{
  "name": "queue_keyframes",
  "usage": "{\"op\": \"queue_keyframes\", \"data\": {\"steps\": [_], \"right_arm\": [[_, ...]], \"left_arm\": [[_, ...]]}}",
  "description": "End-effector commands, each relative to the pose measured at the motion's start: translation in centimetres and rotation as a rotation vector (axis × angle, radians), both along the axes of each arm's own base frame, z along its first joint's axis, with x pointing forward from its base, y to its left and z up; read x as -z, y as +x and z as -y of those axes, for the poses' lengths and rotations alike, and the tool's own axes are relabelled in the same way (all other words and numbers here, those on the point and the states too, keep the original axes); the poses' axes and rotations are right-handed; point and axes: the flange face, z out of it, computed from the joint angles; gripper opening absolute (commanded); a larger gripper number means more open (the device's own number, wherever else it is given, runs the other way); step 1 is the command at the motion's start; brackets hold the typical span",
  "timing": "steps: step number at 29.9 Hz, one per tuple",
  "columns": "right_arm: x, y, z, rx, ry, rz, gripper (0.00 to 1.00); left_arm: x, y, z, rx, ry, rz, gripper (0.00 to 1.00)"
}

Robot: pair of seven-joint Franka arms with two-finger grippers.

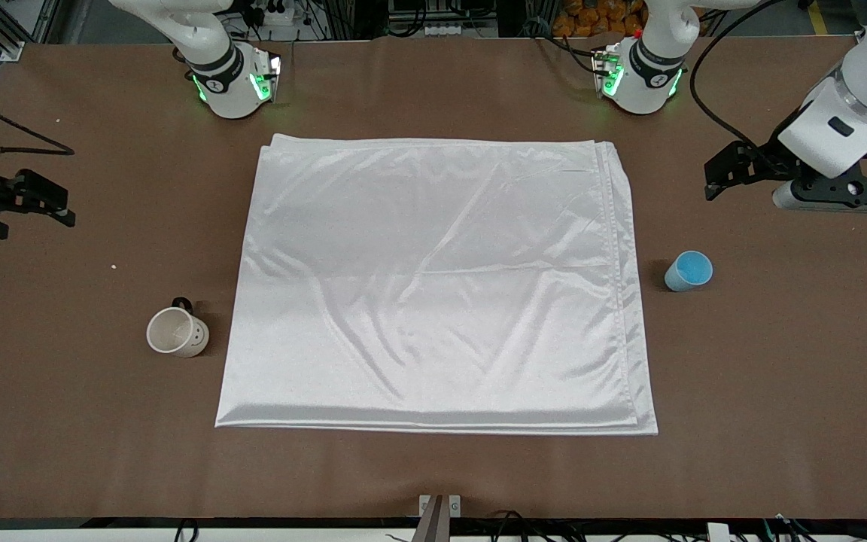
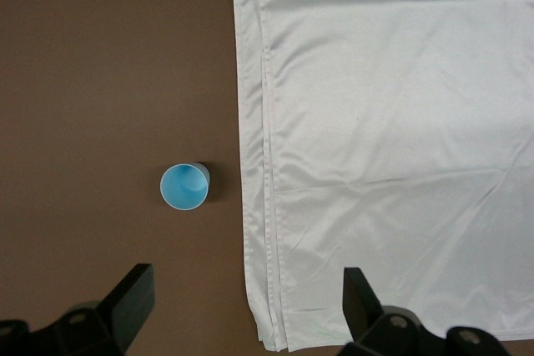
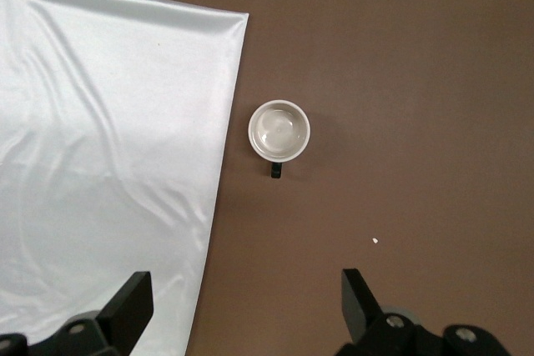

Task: Place blue cup into white mug on cloth

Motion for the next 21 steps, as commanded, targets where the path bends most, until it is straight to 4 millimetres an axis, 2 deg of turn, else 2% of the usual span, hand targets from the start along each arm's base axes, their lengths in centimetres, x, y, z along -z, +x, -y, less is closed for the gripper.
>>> {"op": "queue_keyframes", "data": {"steps": [1,8,21], "right_arm": [[-1.74,-0.98,-0.4,-0.005,0.02,-0.002,1.0],[-2.17,-1.14,-0.6,0.071,0.024,0.004,1.0],[-2.1,-1.21,-0.94,0.076,0.023,-0.004,1.0]], "left_arm": [[-0.23,-0.37,-0.1,-0.01,-0.015,0.003,1.0],[-0.3,-0.32,-0.07,-0.005,-0.017,0.005,1.0],[0.07,-0.24,-0.59,-0.025,-0.014,-0.003,1.0]]}}
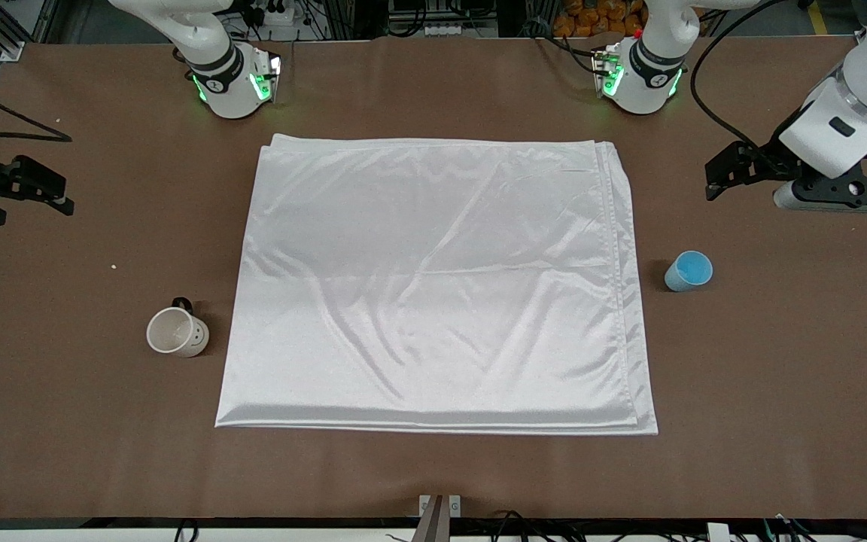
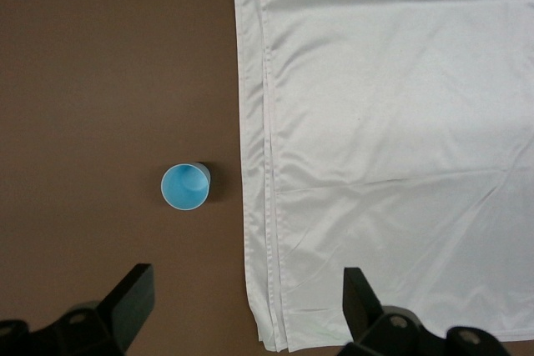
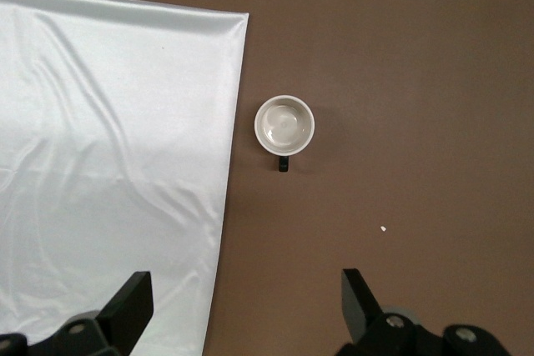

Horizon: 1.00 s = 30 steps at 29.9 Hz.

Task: Place blue cup into white mug on cloth

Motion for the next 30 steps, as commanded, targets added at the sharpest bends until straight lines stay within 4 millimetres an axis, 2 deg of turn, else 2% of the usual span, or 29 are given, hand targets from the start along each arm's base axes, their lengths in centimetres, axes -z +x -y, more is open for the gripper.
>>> {"op": "queue_keyframes", "data": {"steps": [1,11,17,25,30], "right_arm": [[-0.6,-0.5,-0.1,0.024,0.015,-0.005,1.0],[-0.5,-0.7,0.6,0.039,0.016,-0.009,1.0],[0.2,-0.6,0.9,0.044,0.016,-0.015,1.0],[4.6,-0.2,2.7,0.078,0.016,-0.029,1.0],[8.5,0.2,4.3,0.102,0.014,-0.024,1.0]], "left_arm": [[0.0,-0.3,-0.4,-0.023,-0.014,-0.003,1.0],[1.2,-0.4,-0.2,-0.017,-0.009,-0.027,1.0],[3.9,-0.4,-0.3,-0.019,-0.003,-0.043,1.0],[9.5,-1.0,-0.6,-0.019,0.005,-0.063,1.0],[13.9,-2.1,-1.1,-0.026,0.004,-0.032,1.0]]}}
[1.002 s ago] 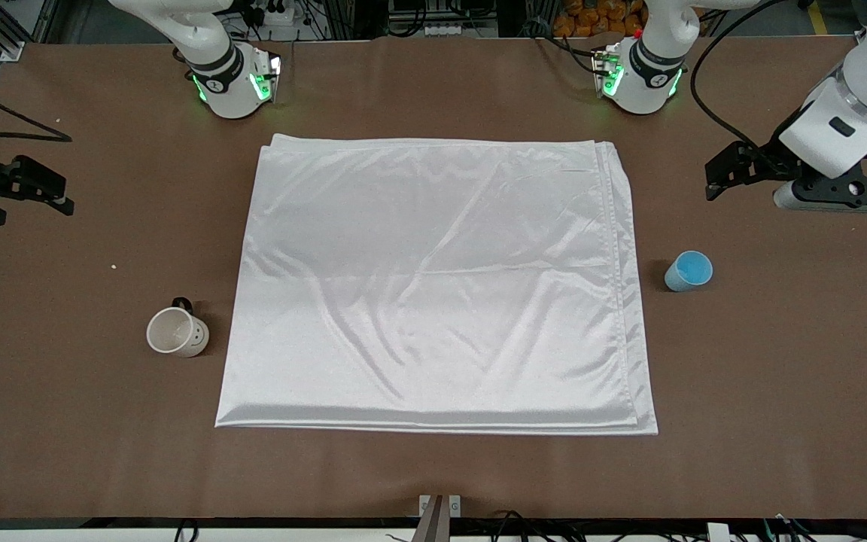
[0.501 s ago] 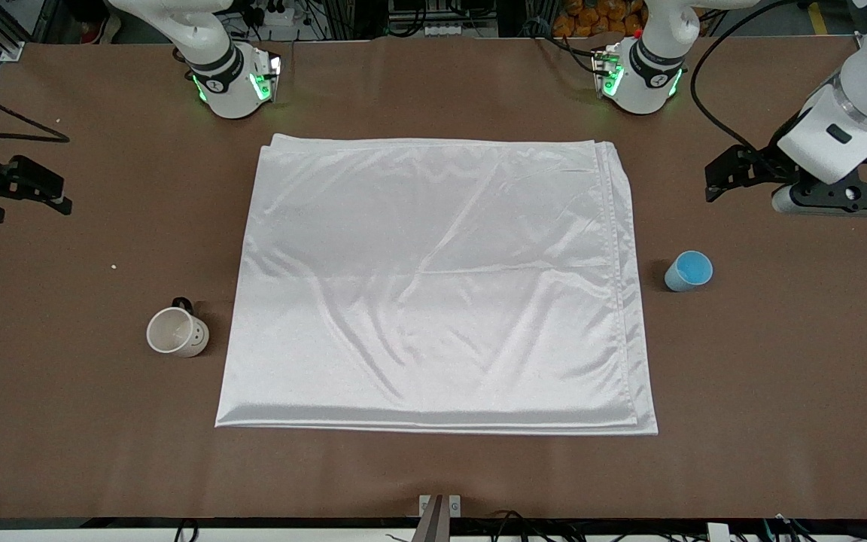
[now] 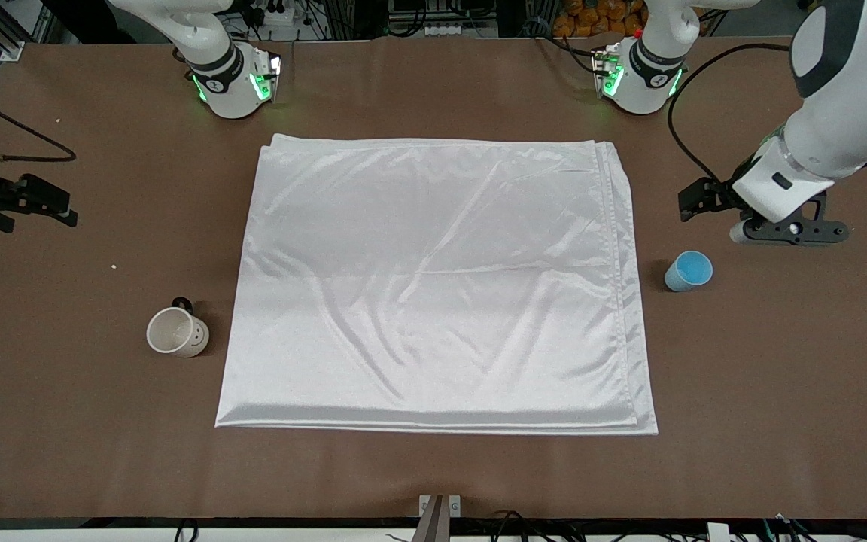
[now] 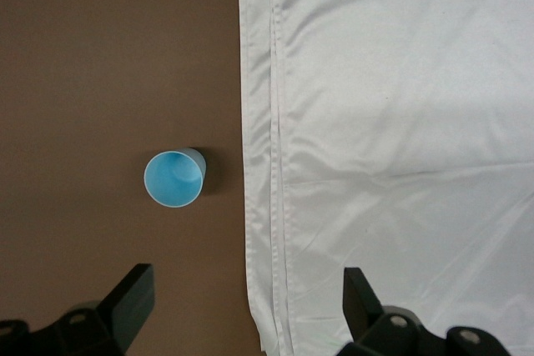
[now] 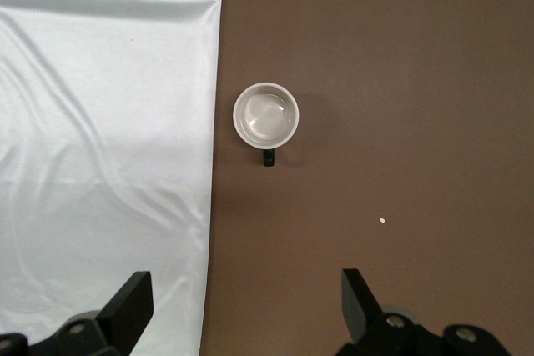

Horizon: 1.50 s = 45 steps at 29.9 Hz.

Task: Place blue cup into white mug on cloth

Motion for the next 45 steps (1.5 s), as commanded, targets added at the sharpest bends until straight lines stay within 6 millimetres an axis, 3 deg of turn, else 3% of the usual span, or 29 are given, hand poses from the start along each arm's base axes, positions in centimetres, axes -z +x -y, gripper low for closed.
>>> {"op": "queue_keyframes", "data": {"steps": [1,8,21,33,37,45], "right_arm": [[4.4,-0.2,1.8,0.041,0.011,0.009,1.0],[9.6,0.4,2.1,0.048,0.006,0.032,1.0],[20.0,1.7,2.0,0.005,-0.012,0.067,1.0],[28.9,2.3,0.8,-0.011,-0.027,0.092,0.98],[30.6,2.0,0.6,-0.013,-0.027,0.087,0.98],[31.9,1.7,0.3,-0.016,-0.027,0.08,0.98]], "left_arm": [[4.3,-2.5,-0.7,-0.012,-0.008,0.033,1.0],[10.0,-3.5,-2.5,-0.011,0.015,0.047,1.0],[17.7,-2.4,-7.0,-0.015,0.022,0.071,1.0],[24.6,-2.2,-7.2,-0.014,0.034,0.083,1.0],[26.2,-2.2,-7.2,-0.013,0.037,0.077,1.0],[28.4,-2.5,-7.2,-0.01,0.042,0.062,0.98]]}}
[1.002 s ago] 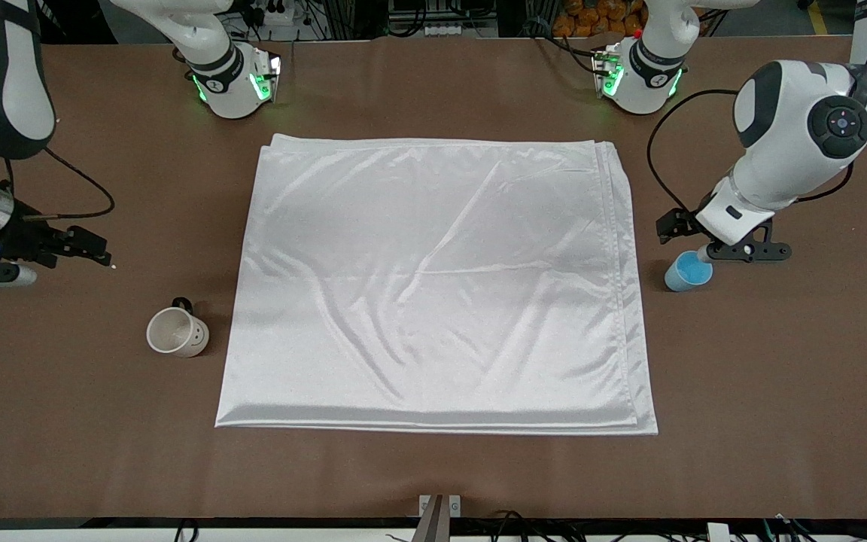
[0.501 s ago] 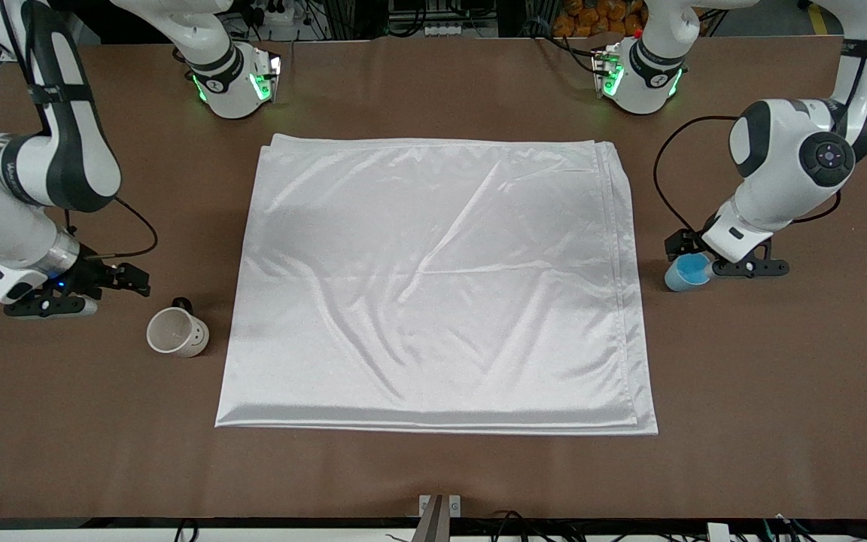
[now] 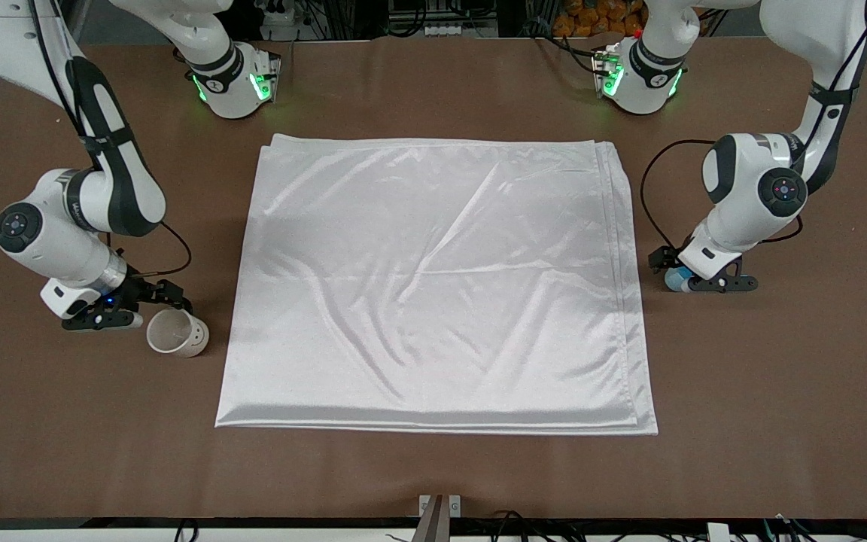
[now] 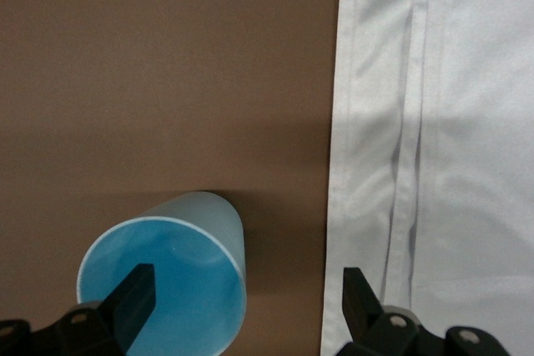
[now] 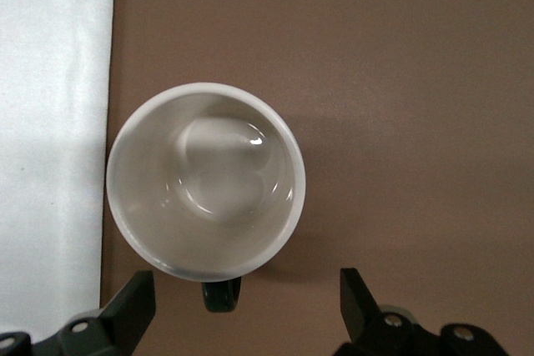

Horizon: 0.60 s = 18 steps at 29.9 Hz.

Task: Place blue cup into white mug on cloth

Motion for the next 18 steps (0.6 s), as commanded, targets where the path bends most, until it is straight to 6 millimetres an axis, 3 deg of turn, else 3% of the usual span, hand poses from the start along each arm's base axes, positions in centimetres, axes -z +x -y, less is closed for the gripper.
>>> {"op": "queue_keyframes", "data": {"steps": [1,4,9,15,18], "right_arm": [[0.3,-0.4,-0.2,-0.005,0.008,0.009,0.98],[0.7,-0.4,-0.3,-0.007,0.008,0.004,0.98],[1.6,-0.3,-0.6,-0.011,0.006,0.016,0.96],[2.1,-0.3,-0.8,-0.014,0.006,0.013,0.94],[2.1,-0.2,-0.8,-0.014,0.006,0.015,0.87]], "left_arm": [[1.3,-0.1,0.0,0.025,0.012,0.012,0.98],[2.0,-0.2,-0.1,0.024,0.014,0.006,0.94],[2.1,-0.2,-0.1,0.024,0.014,0.005,0.78],[2.1,-0.3,-0.2,0.029,0.014,0.003,0.49],[1.9,-0.2,-0.2,0.048,0.014,0.006,0.32]]}}
